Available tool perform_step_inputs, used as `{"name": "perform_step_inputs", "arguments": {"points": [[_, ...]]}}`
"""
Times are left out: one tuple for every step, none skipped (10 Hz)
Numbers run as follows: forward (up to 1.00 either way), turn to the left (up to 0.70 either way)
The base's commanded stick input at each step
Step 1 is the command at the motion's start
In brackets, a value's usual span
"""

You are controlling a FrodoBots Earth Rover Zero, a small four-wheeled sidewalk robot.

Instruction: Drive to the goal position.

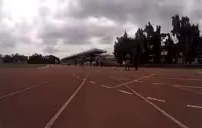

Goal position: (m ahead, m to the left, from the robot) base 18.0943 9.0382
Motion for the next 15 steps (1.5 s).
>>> {"name": "perform_step_inputs", "arguments": {"points": [[0.45, 0.0], [0.45, 0.0], [0.45, 0.0], [0.45, 0.0], [0.45, 0.0], [0.45, 0.0], [0.45, 0.0], [0.45, 0.0], [0.45, 0.0], [0.45, 0.0], [0.45, 0.0], [0.45, 0.0], [0.45, 0.0], [0.45, 0.0], [0.45, 0.0]]}}
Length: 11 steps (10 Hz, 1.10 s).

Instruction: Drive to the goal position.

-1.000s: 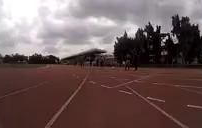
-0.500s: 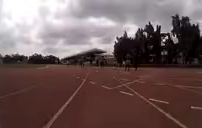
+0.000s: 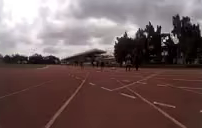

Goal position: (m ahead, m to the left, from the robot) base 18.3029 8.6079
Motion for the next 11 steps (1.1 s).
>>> {"name": "perform_step_inputs", "arguments": {"points": [[0.45, 0.0], [0.45, 0.0], [0.45, 0.0], [0.45, 0.0], [0.45, 0.0], [0.45, 0.0], [0.45, 0.0], [0.45, 0.0], [0.45, 0.0], [0.45, 0.0], [0.45, 0.0]]}}
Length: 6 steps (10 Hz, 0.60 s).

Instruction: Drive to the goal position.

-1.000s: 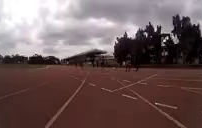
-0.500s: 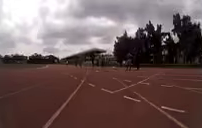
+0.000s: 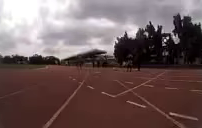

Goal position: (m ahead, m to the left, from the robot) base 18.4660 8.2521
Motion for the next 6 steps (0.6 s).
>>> {"name": "perform_step_inputs", "arguments": {"points": [[0.45, 0.0], [0.45, 0.27], [0.45, 0.27], [0.45, 0.27], [0.45, 0.27], [0.45, 0.27]]}}
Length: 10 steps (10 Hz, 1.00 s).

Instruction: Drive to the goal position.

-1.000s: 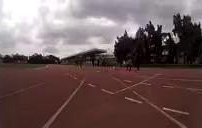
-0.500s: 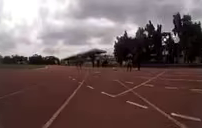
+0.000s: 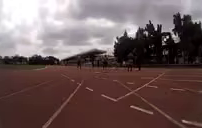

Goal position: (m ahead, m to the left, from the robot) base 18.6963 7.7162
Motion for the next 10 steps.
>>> {"name": "perform_step_inputs", "arguments": {"points": [[0.45, 0.27], [0.45, 0.27], [0.45, 0.27], [0.45, 0.27], [0.45, 0.27], [0.45, 0.27], [0.45, 0.27], [0.45, 0.27], [0.45, 0.27], [0.45, 0.27]]}}
